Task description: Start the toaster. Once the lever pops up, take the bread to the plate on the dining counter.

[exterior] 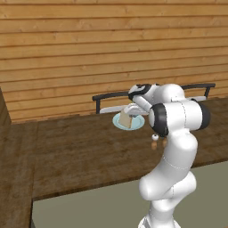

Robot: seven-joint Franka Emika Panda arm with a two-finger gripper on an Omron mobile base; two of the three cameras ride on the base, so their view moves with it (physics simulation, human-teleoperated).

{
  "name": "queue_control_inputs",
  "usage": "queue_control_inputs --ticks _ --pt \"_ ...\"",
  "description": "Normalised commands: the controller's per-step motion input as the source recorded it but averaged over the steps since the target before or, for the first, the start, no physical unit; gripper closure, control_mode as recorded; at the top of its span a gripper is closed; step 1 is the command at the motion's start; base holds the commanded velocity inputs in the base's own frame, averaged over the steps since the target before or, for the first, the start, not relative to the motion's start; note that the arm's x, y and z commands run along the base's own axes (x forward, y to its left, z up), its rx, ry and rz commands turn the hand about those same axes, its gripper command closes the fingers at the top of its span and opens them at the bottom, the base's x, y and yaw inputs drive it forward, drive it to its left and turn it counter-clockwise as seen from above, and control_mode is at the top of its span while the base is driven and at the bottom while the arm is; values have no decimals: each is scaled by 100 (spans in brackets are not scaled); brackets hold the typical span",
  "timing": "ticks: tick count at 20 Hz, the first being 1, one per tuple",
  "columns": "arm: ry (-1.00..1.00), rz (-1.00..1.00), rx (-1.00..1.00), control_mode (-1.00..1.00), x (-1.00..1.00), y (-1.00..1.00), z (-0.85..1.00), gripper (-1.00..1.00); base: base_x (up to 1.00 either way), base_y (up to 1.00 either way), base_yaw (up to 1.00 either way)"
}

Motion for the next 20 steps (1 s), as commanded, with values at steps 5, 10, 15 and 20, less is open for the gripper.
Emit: queue_control_inputs --ticks 5,10,15,20 --pt "-1 0 0 -100 2 0 -5 100 0 0 0" --pt "-2 0 0 -100 10 0 -5 100 0 0 0" --pt "0 0 0 -100 1 0 -12 100 0 0 0" --pt "0 0 0 -100 0 0 0 -100 0 0 0"
